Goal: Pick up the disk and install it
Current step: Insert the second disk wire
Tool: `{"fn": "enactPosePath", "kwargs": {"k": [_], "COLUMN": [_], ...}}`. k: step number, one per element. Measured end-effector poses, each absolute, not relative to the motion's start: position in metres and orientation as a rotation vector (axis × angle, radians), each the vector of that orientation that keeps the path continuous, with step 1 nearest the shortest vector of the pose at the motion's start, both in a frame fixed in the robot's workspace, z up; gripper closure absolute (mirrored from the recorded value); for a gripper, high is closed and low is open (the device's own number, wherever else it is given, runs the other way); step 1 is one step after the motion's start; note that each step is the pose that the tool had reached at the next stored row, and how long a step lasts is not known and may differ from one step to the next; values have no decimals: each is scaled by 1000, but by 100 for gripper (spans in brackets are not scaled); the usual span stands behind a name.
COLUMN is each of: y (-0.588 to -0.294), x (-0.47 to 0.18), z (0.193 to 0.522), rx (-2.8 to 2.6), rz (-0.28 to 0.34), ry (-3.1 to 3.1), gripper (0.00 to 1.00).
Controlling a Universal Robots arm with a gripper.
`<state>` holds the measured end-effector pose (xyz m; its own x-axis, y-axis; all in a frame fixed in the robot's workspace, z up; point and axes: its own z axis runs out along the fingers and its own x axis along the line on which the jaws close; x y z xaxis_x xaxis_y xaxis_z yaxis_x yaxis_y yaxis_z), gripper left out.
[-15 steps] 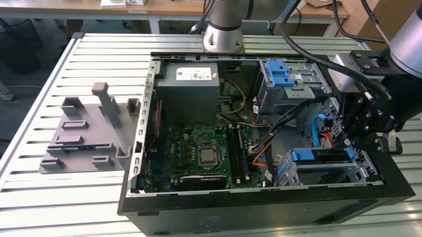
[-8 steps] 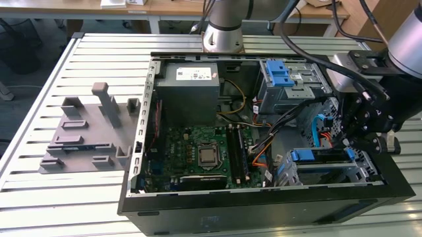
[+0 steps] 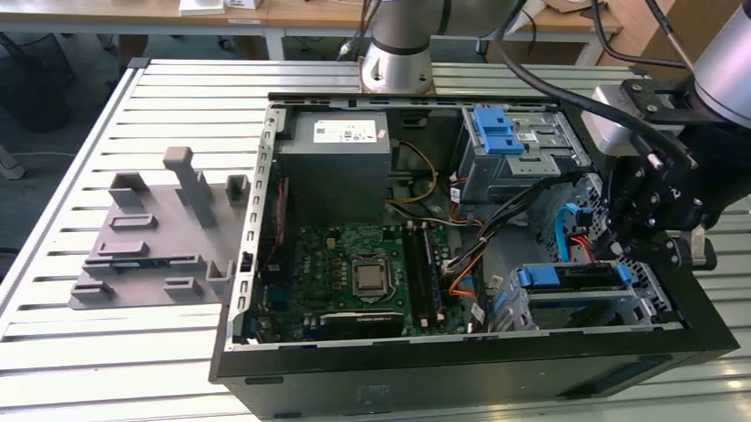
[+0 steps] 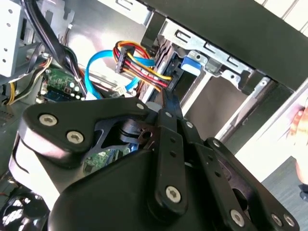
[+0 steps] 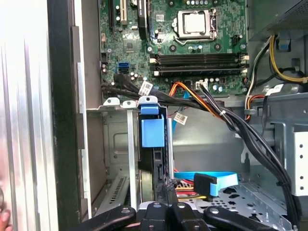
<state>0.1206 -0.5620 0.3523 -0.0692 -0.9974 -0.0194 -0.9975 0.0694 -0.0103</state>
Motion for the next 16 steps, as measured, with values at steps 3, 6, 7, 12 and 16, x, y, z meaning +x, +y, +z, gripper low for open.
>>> {"fn": "enactPosePath", "kwargs": {"k": [3, 6, 7, 12, 16], "y": [-562, -562, -562, -562, -562], "x": [120, 115, 112, 106, 103], "z": [356, 356, 356, 362, 375], "rx": [-2128, -2129, -2128, -2128, -2128], "rz": [9, 9, 9, 10, 11], "ry": [2282, 2281, 2282, 2281, 2281], "gripper": [89, 89, 89, 89, 89]}}
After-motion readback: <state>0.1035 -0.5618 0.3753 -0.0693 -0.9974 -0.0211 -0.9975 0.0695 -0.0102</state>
